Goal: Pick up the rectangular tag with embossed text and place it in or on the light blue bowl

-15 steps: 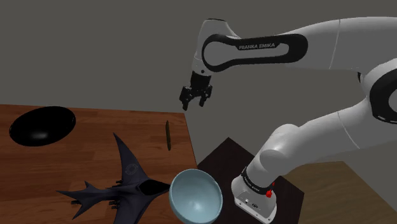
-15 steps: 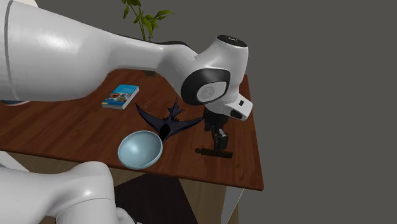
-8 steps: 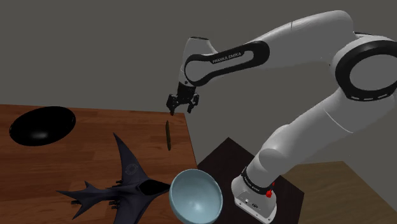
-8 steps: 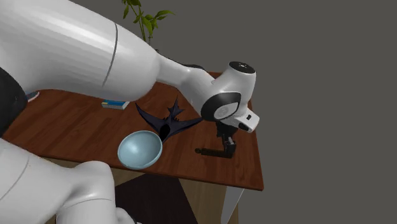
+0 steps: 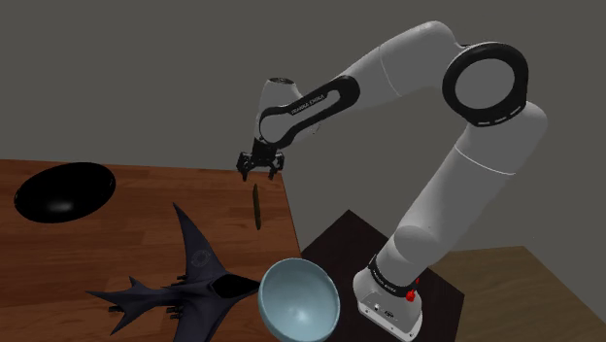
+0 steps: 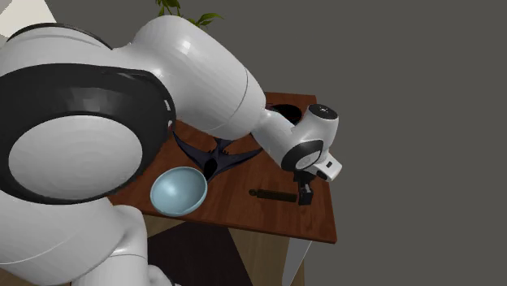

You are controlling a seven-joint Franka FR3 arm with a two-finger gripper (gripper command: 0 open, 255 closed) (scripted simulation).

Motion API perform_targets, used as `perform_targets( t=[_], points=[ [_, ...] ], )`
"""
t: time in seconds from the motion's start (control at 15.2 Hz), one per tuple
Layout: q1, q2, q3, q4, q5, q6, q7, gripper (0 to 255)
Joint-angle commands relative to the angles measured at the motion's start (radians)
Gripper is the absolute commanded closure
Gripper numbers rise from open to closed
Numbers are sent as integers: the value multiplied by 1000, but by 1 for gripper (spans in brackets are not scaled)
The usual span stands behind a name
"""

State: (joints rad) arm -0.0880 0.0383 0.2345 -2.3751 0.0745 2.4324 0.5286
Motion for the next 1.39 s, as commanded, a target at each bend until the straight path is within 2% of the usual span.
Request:
perform_targets(
  t=[0.0,0.4,0.92,0.99,1.32],
  points=[
    [2,39,0,8,-12,35,20,0],
    [8,116,-4,-4,-35,123,37,0],
    [8,116,-4,-4,-35,122,37,0],
    [8,116,-4,-4,-35,122,37,255],
    [8,116,-4,-4,-35,122,37,255]
  ],
)
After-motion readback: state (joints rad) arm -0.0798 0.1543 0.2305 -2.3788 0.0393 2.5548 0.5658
